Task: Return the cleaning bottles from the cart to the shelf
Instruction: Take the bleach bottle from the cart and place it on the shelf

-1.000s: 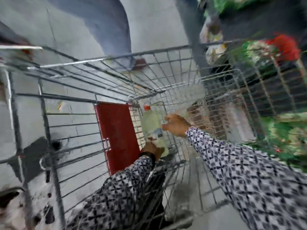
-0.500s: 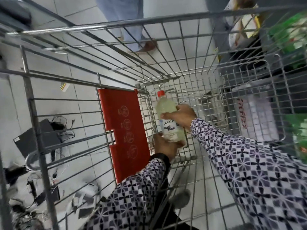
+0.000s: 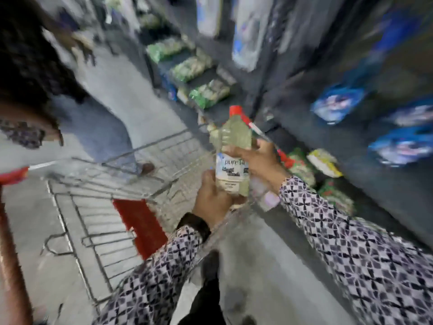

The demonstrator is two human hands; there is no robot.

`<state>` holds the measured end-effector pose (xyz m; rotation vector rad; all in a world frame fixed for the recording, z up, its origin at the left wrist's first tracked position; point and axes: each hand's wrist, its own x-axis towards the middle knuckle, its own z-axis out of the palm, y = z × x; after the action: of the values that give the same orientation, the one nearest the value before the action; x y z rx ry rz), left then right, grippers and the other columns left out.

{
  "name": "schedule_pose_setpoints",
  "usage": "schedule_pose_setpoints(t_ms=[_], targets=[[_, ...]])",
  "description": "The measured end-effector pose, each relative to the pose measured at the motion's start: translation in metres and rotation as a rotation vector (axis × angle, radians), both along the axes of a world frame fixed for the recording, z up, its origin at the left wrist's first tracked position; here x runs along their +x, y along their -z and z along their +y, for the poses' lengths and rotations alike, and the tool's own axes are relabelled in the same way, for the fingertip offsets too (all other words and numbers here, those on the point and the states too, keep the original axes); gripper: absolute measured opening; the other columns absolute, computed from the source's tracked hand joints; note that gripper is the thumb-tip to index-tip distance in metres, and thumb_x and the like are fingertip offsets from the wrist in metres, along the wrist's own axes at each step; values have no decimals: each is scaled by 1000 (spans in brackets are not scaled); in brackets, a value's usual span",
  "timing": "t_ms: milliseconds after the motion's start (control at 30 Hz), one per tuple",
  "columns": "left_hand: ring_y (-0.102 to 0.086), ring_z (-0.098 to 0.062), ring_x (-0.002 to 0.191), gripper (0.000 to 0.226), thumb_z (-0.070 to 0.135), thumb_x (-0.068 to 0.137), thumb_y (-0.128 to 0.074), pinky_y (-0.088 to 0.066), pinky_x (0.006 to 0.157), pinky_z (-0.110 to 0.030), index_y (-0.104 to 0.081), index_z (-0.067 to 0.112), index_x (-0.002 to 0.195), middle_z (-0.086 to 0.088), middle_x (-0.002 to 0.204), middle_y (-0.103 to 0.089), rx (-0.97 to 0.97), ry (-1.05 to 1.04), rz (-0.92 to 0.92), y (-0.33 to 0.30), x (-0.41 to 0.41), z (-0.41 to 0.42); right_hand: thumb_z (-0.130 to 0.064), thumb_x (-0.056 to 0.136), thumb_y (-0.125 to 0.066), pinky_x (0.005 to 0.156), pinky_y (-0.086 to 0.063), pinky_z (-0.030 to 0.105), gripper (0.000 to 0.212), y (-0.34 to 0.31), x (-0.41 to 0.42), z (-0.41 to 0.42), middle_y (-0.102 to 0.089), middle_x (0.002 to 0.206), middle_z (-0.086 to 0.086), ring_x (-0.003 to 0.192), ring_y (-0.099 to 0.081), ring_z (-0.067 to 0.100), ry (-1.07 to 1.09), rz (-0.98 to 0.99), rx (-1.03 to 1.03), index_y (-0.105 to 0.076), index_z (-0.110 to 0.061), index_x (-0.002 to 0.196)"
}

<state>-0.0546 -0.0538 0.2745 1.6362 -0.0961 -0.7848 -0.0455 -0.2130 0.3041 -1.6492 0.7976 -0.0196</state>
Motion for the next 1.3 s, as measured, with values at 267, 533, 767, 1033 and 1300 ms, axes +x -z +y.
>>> schedule_pose_setpoints(t_ms=[267,533,767,1033,1300], targets=[[-75,2,83,63,-3,64,-93,-59,69,-12,-56,23,108,23,89,-79,-301,338,-400,-237,-122,-90,-59,73,-83,71,-59,34,53,-274,-207,-66,-79,102,-3,91,-77,16,281,-375,-312,-69,-24,110],[-75,-7,111,78,17,64,-99,-62,97,-38,-59,36,127,14,120,-77,-490,614,-646,-367,-195,-139,-54,77,-79,91,-55,49,47,-414,-346,-82,-81,109,5,100,-74,25,607,-694,-408,-72,-17,105],[-76,-16,111,90,29,52,-100,-61,99,-49,-57,39,130,12,122,-77,-579,658,-720,-404,-218,-167,-39,84,-80,79,-56,41,39,-456,-383,-76,-80,112,9,93,-76,16,643,-809,-502,-73,-9,108],[-77,-12,108,90,26,52,-101,-63,96,-45,-56,38,129,14,119,-78,-584,655,-735,-409,-217,-183,-39,85,-79,73,-53,25,23,-463,-380,-88,-82,104,4,81,-74,5,597,-811,-516,-75,-20,97],[-77,-11,110,85,22,57,-99,-62,97,-46,-57,39,130,15,122,-77,-533,626,-729,-396,-163,-203,-38,84,-81,73,-56,31,36,-446,-318,-125,-82,104,1,88,-78,9,558,-786,-452,-72,-15,112]])
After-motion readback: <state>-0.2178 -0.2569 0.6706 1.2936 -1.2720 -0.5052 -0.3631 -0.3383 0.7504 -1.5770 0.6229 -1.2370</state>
